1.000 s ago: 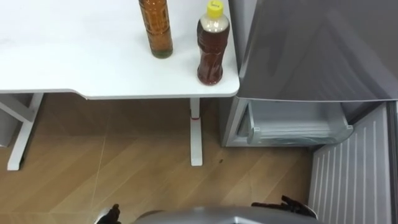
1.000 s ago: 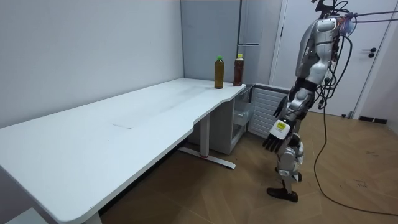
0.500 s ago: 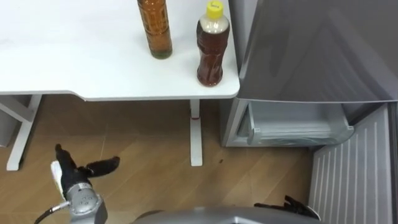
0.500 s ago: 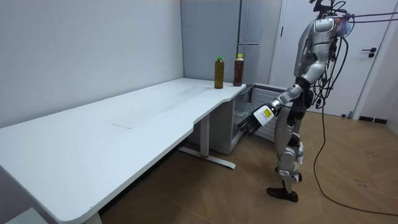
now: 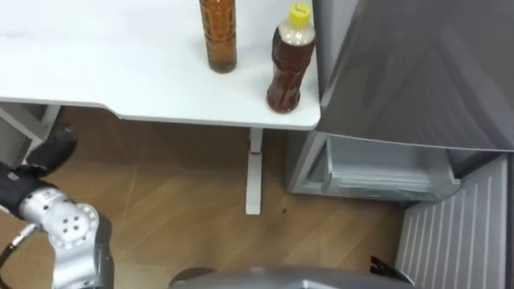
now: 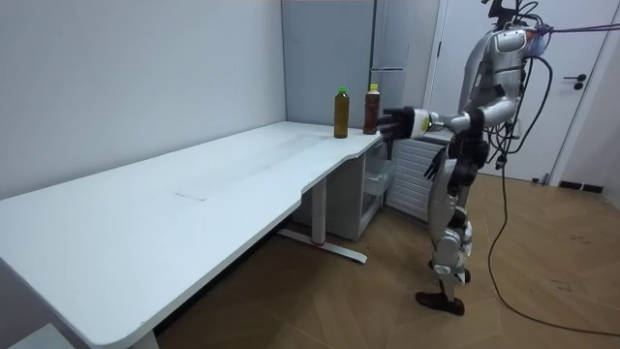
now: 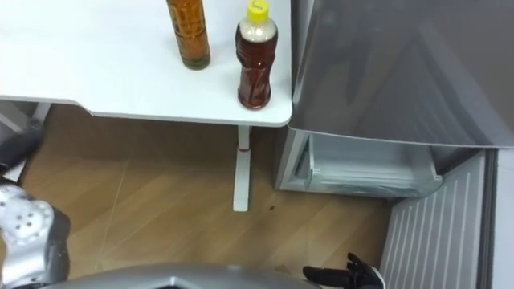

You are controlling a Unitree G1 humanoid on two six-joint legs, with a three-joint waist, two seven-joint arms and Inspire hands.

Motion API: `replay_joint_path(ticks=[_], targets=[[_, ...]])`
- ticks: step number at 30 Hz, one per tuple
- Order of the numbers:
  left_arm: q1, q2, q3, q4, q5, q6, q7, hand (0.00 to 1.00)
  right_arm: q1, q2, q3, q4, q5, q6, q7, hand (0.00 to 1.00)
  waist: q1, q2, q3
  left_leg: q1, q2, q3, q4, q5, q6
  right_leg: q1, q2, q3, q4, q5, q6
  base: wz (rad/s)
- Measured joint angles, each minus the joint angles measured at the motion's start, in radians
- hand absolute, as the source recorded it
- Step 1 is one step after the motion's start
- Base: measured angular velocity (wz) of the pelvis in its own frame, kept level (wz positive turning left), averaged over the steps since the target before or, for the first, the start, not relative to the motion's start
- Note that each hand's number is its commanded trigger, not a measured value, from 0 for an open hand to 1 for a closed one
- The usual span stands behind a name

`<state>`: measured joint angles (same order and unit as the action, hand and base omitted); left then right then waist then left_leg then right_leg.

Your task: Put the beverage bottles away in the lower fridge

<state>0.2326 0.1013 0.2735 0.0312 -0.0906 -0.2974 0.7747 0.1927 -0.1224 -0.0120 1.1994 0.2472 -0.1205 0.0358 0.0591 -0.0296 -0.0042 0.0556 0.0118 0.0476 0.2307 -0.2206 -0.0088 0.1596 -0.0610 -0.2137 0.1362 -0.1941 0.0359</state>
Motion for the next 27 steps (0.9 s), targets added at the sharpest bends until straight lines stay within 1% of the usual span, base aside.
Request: replay_joint_path(ticks=[2,4,5,8,10,11,14,16,17,19,20,22,24,25,26,27], targets=[[0.004,0.000,-0.009,-0.115,0.028,-0.005,0.001,0.00,0.000,0.000,0.000,-0.002,0.000,-0.001,0.002,0.00,-0.001,0.004,0.0002,-0.010,-0.004,-0.016,0.004,0.000,0.000,-0.001,-0.001,-0.011,-0.002,0.000,0.000,0.14],[0.002,0.001,-0.025,-0.184,0.045,-0.009,0.000,0.00,-0.004,-0.001,0.000,-0.001,0.000,-0.001,0.003,0.00,-0.004,0.008,0.0017,-0.013,-0.007,-0.030,0.006,0.000,0.001,-0.001,-0.001,-0.014,-0.002,0.000,0.000,0.12],[0.001,0.002,-0.028,-0.196,0.053,-0.012,-0.002,0.00,-0.007,-0.002,0.001,0.000,0.000,-0.001,0.003,0.00,-0.007,0.009,0.0018,-0.013,-0.008,-0.030,0.006,0.000,0.001,0.000,-0.001,-0.014,-0.002,0.000,0.000,0.06],[-0.003,0.005,-0.061,-0.246,0.054,-0.015,-0.023,0.00,-0.012,-0.003,0.001,0.002,0.000,-0.003,0.010,0.00,-0.025,0.019,0.0056,-0.015,-0.009,-0.032,0.008,0.001,0.001,0.001,-0.002,-0.024,-0.001,0.000,0.000,0.06],[-0.012,0.004,-0.089,-0.298,0.054,-0.015,-0.071,0.00,-0.018,-0.001,0.003,0.000,-0.010,-0.012,0.011,0.00,-0.035,0.017,0.0081,-0.021,-0.008,-0.034,0.011,0.001,0.001,-0.003,-0.002,-0.026,-0.002,0.000,0.000,0.00],[-0.023,0.005,-0.103,-0.322,0.054,-0.015,-0.095,0.00,-0.021,-0.001,0.003,0.001,-0.013,-0.013,0.011,0.00,-0.041,0.015,0.0078,-0.021,-0.009,-0.034,0.012,0.001,0.001,-0.003,-0.002,-0.025,-0.002,0.000,0.001,0.00],[-0.053,0.005,-0.144,-0.368,0.051,-0.014,-0.128,0.00,-0.040,-0.001,0.024,0.008,-0.013,-0.013,0.011,0.00,-0.059,0.010,0.0088,-0.021,-0.010,-0.032,0.009,0.002,0.002,-0.003,-0.003,-0.026,-0.003,-0.001,0.001,0.00],[-0.086,0.005,-0.205,-0.421,0.032,-0.015,-0.189,0.00,-0.054,0.000,0.040,0.012,-0.014,-0.014,0.011,0.00,-0.070,0.005,0.0108,-0.021,-0.011,-0.032,0.009,0.003,0.003,-0.002,-0.004,-0.025,-0.004,-0.001,0.001,0.00],[-0.093,0.006,-0.215,-0.429,0.028,-0.015,-0.207,0.00,-0.057,0.001,0.040,0.013,-0.017,-0.015,0.011,0.00,-0.081,0.004,0.0110,-0.020,-0.011,-0.033,0.009,0.003,0.003,-0.002,-0.004,-0.024,-0.004,-0.001,0.001,0.00],[-0.122,0.005,-0.257,-0.445,0.003,-0.015,-0.264,0.00,-0.064,0.003,0.050,0.020,-0.021,-0.025,0.011,0.00,-0.094,0.003,0.0113,-0.019,-0.012,-0.030,0.008,0.003,0.003,-0.002,-0.004,-0.020,-0.007,-0.001,0.002,-0.02],[-0.127,0.005,-0.266,-0.445,0.002,-0.015,-0.278,0.00,-0.066,0.003,0.052,0.025,-0.021,-0.028,0.011,0.00,-0.097,0.003,0.0112,-0.018,-0.012,-0.028,0.007,0.003,0.003,-0.002,-0.004,-0.017,-0.008,-0.001,0.002,-0.08],[-0.131,0.005,-0.289,-0.446,-0.018,-0.014,-0.334,0.00,-0.081,0.006,0.051,0.049,-0.019,-0.032,0.011,0.00,-0.111,0.000,0.0114,-0.013,-0.011,-0.024,0.007,0.003,0.003,-0.001,-0.004,-0.008,-0.008,-0.001,0.002,-0.12],[-0.135,0.003,-0.312,-0.452,-0.032,-0.010,-0.375,0.00,-0.086,0.013,0.051,0.051,-0.020,-0.033,0.010,0.00,-0.128,-0.004,0.0130,-0.013,-0.010,-0.019,0.007,0.003,0.003,-0.002,-0.003,-0.005,-0.008,-0.001,0.002,-0.05],[-0.143,0.003,-0.331,-0.459,-0.037,-0.003,-0.398,0.00,-0.095,0.016,0.051,0.057,-0.021,-0.032,0.010,0.00,-0.140,-0.007,0.0136,-0.015,-0.010,-0.019,0.007,0.003,0.003,-0.004,-0.004,-0.006,-0.008,-0.001,0.002,0.00],[-0.163,0.002,-0.353,-0.464,-0.037,0.012,-0.430,0.00,-0.100,0.017,0.051,0.062,-0.022,-0.032,0.010,0.00,-0.143,-0.009,0.0121,-0.018,-0.010,-0.019,0.006,0.003,0.003,-0.007,-0.004,-0.004,-0.009,-0.001,0.002,0.00],[-0.173,0.002,-0.362,-0.464,-0.036,0.018,-0.446,0.00,-0.103,0.017,0.051,0.067,-0.022,-0.032,0.011,0.00,-0.145,-0.010,0.0117,-0.018,-0.010,-0.019,0.006,0.003,0.003,-0.007,-0.004,-0.003,-0.009,-0.001,0.002,-0.03]])
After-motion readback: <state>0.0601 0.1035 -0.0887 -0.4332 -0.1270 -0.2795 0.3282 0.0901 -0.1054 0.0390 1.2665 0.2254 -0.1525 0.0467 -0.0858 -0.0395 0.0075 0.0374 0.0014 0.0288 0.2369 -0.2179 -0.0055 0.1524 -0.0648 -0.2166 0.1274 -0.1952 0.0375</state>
